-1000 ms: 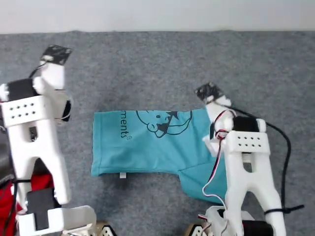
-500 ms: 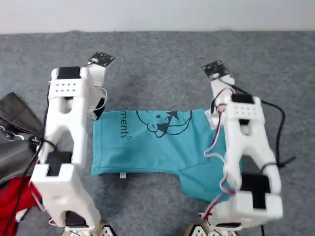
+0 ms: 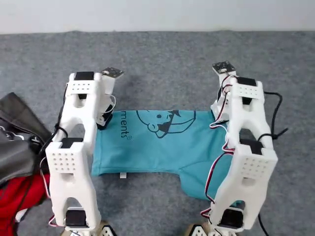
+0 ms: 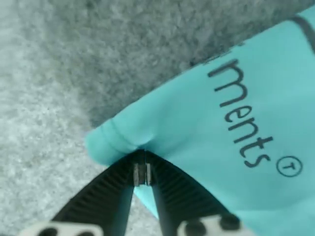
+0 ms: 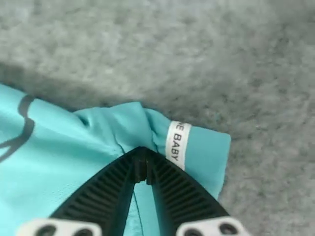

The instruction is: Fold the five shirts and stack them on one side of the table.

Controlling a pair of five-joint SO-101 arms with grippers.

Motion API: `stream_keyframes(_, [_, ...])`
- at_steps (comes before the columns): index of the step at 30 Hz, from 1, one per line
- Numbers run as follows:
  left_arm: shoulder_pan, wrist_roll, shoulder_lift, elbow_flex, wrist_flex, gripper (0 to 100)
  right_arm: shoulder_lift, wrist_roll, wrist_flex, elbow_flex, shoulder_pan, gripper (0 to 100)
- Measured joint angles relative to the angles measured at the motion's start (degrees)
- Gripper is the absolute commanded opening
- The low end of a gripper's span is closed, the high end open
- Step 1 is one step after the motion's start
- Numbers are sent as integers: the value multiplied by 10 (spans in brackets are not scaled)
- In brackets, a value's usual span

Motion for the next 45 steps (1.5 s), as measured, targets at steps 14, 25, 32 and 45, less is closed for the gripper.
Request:
stream_keyframes(14, [-2,-2,-121,-1,20,16,-31,1,115,-53,-40,9])
stream_keyframes(25, [7,-3,-252,-1,68,16,-162,1,255,-53,-15,9])
stream_keyframes(32, [98,-3,-338,82,69,17,-313,1,285,-29,133,9])
stream_keyframes(45, [375,-3,-363,153,69,20,-668,98,285,262,380,9])
